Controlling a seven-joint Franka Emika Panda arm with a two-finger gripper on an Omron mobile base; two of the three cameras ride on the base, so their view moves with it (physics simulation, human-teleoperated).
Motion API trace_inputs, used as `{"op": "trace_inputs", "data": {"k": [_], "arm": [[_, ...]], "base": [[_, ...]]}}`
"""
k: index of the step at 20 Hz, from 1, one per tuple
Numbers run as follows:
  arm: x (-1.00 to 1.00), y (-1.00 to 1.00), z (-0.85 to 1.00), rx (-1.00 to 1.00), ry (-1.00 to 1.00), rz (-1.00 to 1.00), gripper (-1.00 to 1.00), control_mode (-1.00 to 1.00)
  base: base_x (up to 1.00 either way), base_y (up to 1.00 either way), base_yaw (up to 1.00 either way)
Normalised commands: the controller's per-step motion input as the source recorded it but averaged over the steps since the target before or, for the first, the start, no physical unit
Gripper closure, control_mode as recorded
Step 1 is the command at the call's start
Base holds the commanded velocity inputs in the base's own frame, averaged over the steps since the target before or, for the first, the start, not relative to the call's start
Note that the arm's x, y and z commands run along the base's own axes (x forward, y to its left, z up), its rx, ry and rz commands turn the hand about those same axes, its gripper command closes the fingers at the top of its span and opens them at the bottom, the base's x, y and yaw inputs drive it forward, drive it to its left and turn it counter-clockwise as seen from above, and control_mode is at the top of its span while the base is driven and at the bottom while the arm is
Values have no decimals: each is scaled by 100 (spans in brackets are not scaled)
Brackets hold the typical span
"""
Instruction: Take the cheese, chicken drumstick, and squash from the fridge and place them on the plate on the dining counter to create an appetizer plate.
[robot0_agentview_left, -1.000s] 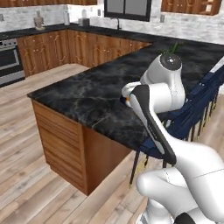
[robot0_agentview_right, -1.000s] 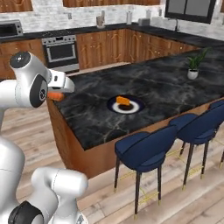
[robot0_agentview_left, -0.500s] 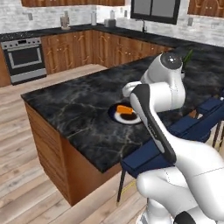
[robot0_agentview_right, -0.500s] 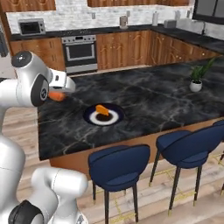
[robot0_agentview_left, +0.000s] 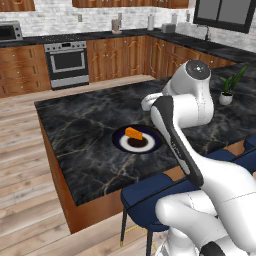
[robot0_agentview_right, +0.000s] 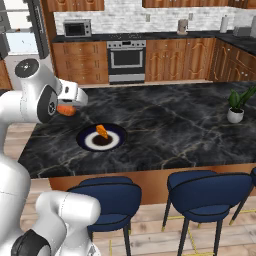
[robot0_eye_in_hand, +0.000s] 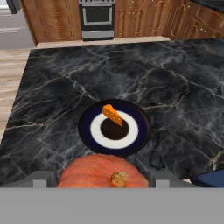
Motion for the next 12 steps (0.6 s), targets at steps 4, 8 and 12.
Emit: {"op": "trace_inputs", "data": {"k": [4, 8, 12], "arm": [[21, -16, -45, 7, 16, 18, 100, -100], [34, -21, -80, 2, 18, 12, 100, -100], [64, -11, -88, 0, 18, 3, 100, -100]], "base": [[9, -10, 9], [0, 0, 0], [0, 0, 0]]}}
